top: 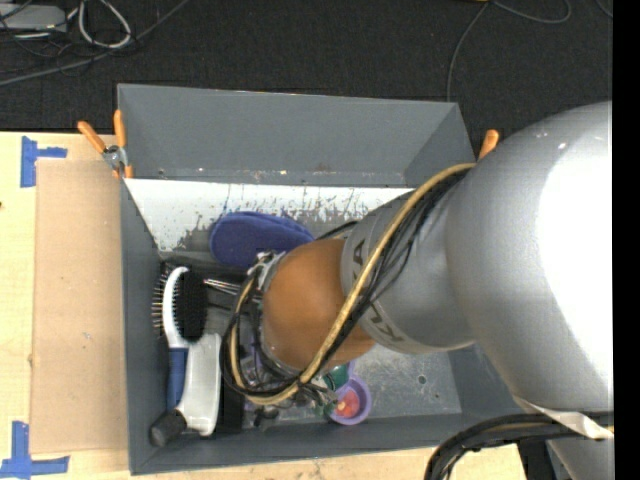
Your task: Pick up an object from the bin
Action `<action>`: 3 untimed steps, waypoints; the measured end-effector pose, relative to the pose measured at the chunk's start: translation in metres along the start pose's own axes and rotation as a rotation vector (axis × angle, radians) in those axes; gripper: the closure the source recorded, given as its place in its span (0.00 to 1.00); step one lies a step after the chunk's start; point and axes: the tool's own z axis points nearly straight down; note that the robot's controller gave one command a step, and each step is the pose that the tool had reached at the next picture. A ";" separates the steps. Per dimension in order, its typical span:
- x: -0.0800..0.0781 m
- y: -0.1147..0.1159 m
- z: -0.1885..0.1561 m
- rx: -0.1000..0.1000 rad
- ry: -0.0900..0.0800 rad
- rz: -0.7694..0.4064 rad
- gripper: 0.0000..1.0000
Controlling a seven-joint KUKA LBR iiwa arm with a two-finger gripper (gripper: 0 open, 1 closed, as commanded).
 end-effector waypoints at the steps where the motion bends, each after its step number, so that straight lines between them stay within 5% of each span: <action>1: 0.002 -0.001 -0.021 0.002 0.009 0.003 1.00; 3: 0.003 -0.003 -0.046 0.004 0.012 0.007 1.00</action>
Offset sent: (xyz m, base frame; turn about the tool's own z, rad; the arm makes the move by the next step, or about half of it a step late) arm -0.0016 -0.0014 0.0440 0.0014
